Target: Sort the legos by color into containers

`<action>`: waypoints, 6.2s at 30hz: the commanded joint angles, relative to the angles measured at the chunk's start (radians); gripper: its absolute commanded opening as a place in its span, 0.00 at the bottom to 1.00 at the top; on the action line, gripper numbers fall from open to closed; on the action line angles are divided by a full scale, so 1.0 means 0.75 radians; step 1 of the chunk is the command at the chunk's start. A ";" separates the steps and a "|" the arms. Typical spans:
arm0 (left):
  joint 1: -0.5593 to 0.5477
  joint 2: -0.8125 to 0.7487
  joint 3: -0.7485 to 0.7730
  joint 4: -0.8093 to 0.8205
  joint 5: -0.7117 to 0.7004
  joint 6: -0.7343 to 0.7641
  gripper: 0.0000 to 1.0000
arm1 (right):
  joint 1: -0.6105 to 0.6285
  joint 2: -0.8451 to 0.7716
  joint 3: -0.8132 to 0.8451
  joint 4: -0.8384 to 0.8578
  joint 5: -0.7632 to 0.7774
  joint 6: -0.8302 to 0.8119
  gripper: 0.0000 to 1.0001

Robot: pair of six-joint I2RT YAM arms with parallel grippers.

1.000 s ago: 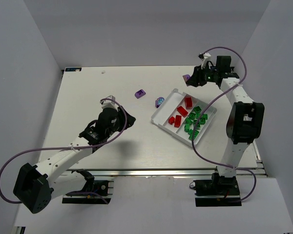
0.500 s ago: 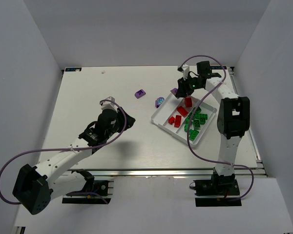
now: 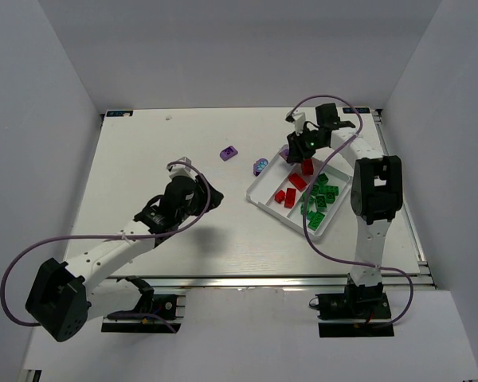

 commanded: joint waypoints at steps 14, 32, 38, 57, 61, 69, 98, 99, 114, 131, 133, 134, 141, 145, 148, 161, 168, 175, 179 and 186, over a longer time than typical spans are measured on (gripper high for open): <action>0.123 0.362 0.470 -0.235 0.045 0.108 0.80 | -0.011 -0.253 -0.165 0.394 0.100 0.130 0.89; 0.189 1.371 1.488 -0.461 0.059 1.320 0.87 | -0.107 -0.490 -0.295 -0.079 -0.572 -0.248 0.52; 0.193 1.549 1.645 -0.417 0.016 1.458 0.87 | -0.111 -0.527 -0.311 -0.120 -0.542 -0.252 0.54; 0.252 1.710 1.717 -0.313 0.173 1.480 0.71 | -0.154 -0.623 -0.430 -0.057 -0.519 -0.187 0.54; 0.259 1.690 1.670 -0.301 0.220 1.454 0.49 | -0.154 -0.627 -0.438 -0.034 -0.529 -0.162 0.54; 0.285 1.461 1.386 -0.125 0.329 1.268 0.10 | -0.154 -0.662 -0.489 0.021 -0.509 -0.109 0.54; 0.003 1.111 0.803 0.405 0.591 0.400 0.09 | -0.154 -0.775 -0.653 0.187 -0.362 0.096 0.02; -0.001 1.117 0.811 0.391 0.568 0.404 0.12 | -0.154 -0.777 -0.655 0.187 -0.364 0.098 0.03; -0.030 1.105 0.913 0.274 0.435 0.447 0.98 | -0.152 -0.711 -0.602 0.150 -0.349 0.082 0.22; 0.011 0.343 0.431 0.051 0.043 0.394 0.98 | 0.248 -0.109 0.234 -0.196 0.441 0.034 0.89; 0.013 0.210 0.321 0.041 0.014 0.349 0.98 | 0.316 -0.043 0.302 -0.210 0.599 0.051 0.89; 0.013 0.165 0.282 0.035 -0.006 0.329 0.98 | 0.334 0.008 0.349 -0.210 0.630 0.049 0.89; 0.013 -0.222 -0.025 -0.008 -0.098 0.151 0.98 | 0.420 0.166 0.502 -0.173 0.700 0.057 0.89; 0.013 -0.384 -0.097 -0.086 -0.146 0.094 0.98 | 0.420 0.272 0.615 -0.243 0.700 0.082 0.89; 0.013 -0.421 -0.120 -0.115 -0.166 0.073 0.98 | 0.422 0.285 0.591 -0.237 0.684 0.071 0.89; 0.013 -0.396 -0.134 -0.102 -0.164 0.073 0.98 | 0.424 0.338 0.570 -0.273 0.540 0.098 0.90; 0.013 -0.382 -0.130 -0.096 -0.164 0.075 0.98 | 0.424 0.389 0.587 -0.314 0.524 0.124 0.89; 0.013 -0.380 -0.138 -0.084 -0.158 0.073 0.98 | 0.422 0.399 0.554 -0.333 0.522 0.133 0.87; 0.013 -0.366 -0.136 -0.076 -0.154 0.079 0.98 | 0.422 0.385 0.525 -0.325 0.489 0.129 0.83; 0.013 -0.362 -0.132 -0.082 -0.154 0.081 0.98 | 0.424 0.363 0.515 -0.292 0.381 0.094 0.83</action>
